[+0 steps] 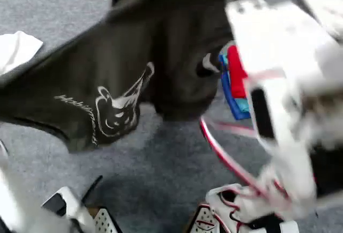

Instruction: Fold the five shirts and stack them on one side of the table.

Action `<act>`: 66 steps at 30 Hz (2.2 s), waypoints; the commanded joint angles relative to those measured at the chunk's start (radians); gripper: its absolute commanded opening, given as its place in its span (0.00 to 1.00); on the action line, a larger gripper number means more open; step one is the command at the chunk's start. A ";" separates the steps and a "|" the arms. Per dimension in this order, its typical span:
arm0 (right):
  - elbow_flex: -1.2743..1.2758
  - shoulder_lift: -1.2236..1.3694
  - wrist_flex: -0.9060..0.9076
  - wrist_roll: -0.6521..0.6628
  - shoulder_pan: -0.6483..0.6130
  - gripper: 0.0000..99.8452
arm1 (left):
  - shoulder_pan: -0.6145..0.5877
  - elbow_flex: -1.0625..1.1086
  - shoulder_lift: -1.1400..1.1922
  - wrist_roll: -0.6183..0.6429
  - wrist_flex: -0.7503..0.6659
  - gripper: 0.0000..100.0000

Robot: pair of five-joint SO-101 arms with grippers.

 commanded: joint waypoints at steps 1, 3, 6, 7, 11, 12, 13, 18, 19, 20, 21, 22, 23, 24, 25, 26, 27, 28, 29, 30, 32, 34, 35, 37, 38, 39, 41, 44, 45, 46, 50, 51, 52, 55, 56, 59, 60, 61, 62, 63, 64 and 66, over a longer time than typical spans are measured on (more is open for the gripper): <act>-0.091 -0.007 0.029 0.029 -0.002 0.00 | -0.018 -0.100 -0.031 0.011 0.006 0.02; -0.108 -0.008 0.060 0.029 -0.002 0.00 | -0.020 -0.121 -0.042 0.011 0.006 0.02; -0.111 -0.008 0.147 0.023 -0.002 0.00 | -0.020 -0.152 -0.045 0.011 0.006 0.02; -0.113 -0.008 0.170 0.023 -0.002 0.00 | -0.020 -0.163 -0.045 0.011 0.006 0.02; -0.130 -0.033 0.226 0.023 -0.001 0.00 | -0.020 -0.198 -0.045 0.011 0.006 0.02; -0.133 -0.044 0.230 0.023 -0.001 0.00 | -0.020 -0.207 -0.045 0.011 0.006 0.02; -0.136 -0.053 0.230 0.023 -0.001 0.00 | -0.020 -0.215 -0.047 0.011 0.006 0.02; -0.133 -0.096 0.256 0.035 0.004 0.00 | -0.020 -0.222 -0.048 0.011 0.008 0.02; -0.137 -0.104 0.269 0.051 0.004 0.00 | -0.020 -0.222 -0.048 0.018 0.008 0.02; -0.137 -0.116 0.273 0.058 0.004 0.00 | -0.020 -0.224 -0.048 0.037 0.008 0.02; -0.137 -0.127 0.275 0.060 0.004 0.00 | -0.020 -0.226 -0.050 0.055 0.008 0.02; -0.137 -0.139 0.275 0.060 0.004 0.00 | -0.021 -0.235 -0.050 0.069 0.008 0.02; -0.137 -0.151 0.275 0.061 0.004 0.00 | -0.032 -0.250 -0.050 0.083 0.008 0.02; -0.137 -0.165 0.275 0.061 0.004 0.00 | -0.044 -0.267 -0.050 0.100 0.008 0.02; -0.137 -0.177 0.275 0.061 0.004 0.00 | -0.051 -0.284 -0.050 0.114 0.008 0.02; -0.136 -0.188 0.275 0.063 0.002 0.00 | -0.049 -0.301 -0.050 0.121 0.008 0.02; -0.136 -0.197 0.275 0.066 0.002 0.00 | -0.046 -0.315 -0.050 0.126 0.008 0.02; -0.136 -0.203 0.275 0.066 0.001 0.00 | -0.046 -0.327 -0.050 0.130 0.008 0.02; -0.137 -0.208 0.275 0.066 0.001 0.00 | -0.046 -0.338 -0.048 0.132 0.008 0.02; -0.137 -0.213 0.275 0.066 0.001 0.00 | -0.046 -0.345 -0.048 0.135 0.006 0.02; -0.137 -0.217 0.275 0.066 -0.001 0.00 | -0.046 -0.361 -0.048 0.144 0.003 0.02; -0.137 -0.219 0.273 0.064 -0.001 0.00 | -0.046 -0.379 -0.047 0.144 0.003 0.02; -0.133 -0.219 0.273 0.066 -0.001 0.00 | -0.046 -0.387 -0.044 0.144 0.003 0.02; -0.127 -0.214 0.273 0.066 -0.001 0.00 | -0.046 -0.384 -0.042 0.138 0.003 0.02; -0.110 -0.208 0.273 0.068 -0.001 0.00 | -0.046 -0.376 -0.041 0.138 0.003 0.02; -0.088 -0.199 0.267 0.068 -0.001 0.00 | -0.046 -0.358 -0.039 0.140 0.003 0.02; -0.035 -0.173 0.247 0.068 -0.002 0.00 | -0.046 -0.292 -0.039 0.143 0.002 0.02; 0.053 -0.125 0.175 0.060 -0.002 0.00 | -0.046 -0.155 -0.044 0.144 -0.043 0.02; 0.070 -0.111 0.137 0.058 -0.002 0.00 | -0.046 -0.101 -0.047 0.144 -0.077 0.02; 0.079 -0.097 0.095 0.058 -0.002 0.00 | -0.048 -0.049 -0.048 0.141 -0.106 0.02; 0.090 -0.044 -0.035 0.064 -0.041 0.00 | -0.057 0.123 -0.048 0.137 -0.181 0.02; 0.082 -0.030 -0.041 0.066 -0.053 0.00 | -0.058 0.153 -0.050 0.137 -0.192 0.02; 0.082 -0.021 -0.041 0.066 -0.064 0.00 | -0.058 0.178 -0.050 0.137 -0.198 0.02; 0.082 -0.004 -0.043 0.066 -0.099 0.00 | -0.058 0.209 -0.059 0.137 -0.199 0.02; 0.082 -0.001 -0.043 0.066 -0.105 0.00 | -0.058 0.215 -0.068 0.137 -0.209 0.02; 0.082 0.001 -0.044 0.066 -0.107 0.00 | -0.058 0.242 -0.108 0.135 -0.249 0.02; 0.082 0.001 -0.044 0.066 -0.107 0.00 | -0.058 0.253 -0.125 0.135 -0.261 0.02; 0.082 -0.001 -0.044 0.066 -0.107 0.00 | -0.058 0.264 -0.140 0.133 -0.275 0.02; 0.082 -0.004 -0.044 0.066 -0.104 0.00 | -0.058 0.276 -0.157 0.121 -0.284 0.02; 0.081 -0.005 -0.044 0.066 -0.102 0.00 | -0.058 0.287 -0.171 0.106 -0.292 0.02; 0.081 -0.005 -0.044 0.066 -0.102 0.00 | -0.057 0.298 -0.186 0.097 -0.298 0.02; 0.077 -0.008 -0.043 0.066 -0.102 0.00 | -0.057 0.304 -0.211 0.091 -0.298 0.02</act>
